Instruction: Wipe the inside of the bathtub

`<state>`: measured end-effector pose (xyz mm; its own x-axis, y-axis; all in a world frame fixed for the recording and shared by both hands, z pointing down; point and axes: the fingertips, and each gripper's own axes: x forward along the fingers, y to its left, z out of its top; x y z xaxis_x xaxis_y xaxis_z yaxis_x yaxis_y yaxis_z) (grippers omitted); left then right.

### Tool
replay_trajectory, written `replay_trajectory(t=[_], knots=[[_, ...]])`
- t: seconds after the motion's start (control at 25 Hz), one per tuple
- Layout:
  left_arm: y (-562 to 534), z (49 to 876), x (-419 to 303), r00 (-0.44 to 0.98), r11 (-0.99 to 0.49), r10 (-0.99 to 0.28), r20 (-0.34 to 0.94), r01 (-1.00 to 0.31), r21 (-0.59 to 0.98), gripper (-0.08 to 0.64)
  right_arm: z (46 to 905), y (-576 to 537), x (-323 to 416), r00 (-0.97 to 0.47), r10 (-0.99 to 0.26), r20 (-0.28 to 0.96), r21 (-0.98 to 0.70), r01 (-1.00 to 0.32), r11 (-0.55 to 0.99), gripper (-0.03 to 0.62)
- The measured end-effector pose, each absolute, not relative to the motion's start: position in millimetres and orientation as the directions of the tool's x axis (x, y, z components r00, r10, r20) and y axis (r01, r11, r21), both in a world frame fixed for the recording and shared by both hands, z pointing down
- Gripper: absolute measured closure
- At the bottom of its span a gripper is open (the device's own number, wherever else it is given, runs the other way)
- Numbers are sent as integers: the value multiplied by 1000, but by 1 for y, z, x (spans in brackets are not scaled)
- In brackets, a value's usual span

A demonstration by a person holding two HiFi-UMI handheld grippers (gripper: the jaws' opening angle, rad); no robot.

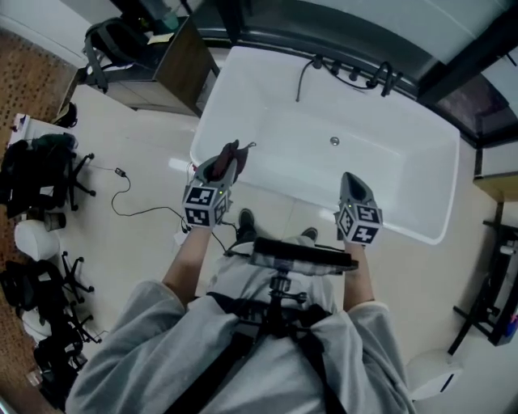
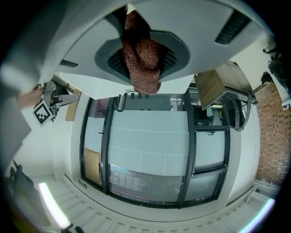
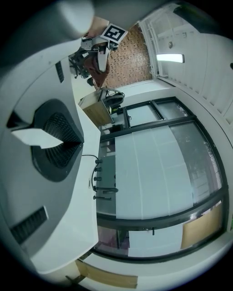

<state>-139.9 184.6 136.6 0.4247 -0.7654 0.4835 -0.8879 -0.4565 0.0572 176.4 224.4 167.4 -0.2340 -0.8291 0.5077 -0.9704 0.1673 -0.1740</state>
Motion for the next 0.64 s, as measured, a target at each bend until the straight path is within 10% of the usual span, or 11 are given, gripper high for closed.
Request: replay_trajectory(t=[0.64], knots=[[175, 134, -141, 452, -493, -750, 483, -869, 47, 462, 165, 234, 176, -199, -834, 514, -170, -977, 129, 586]])
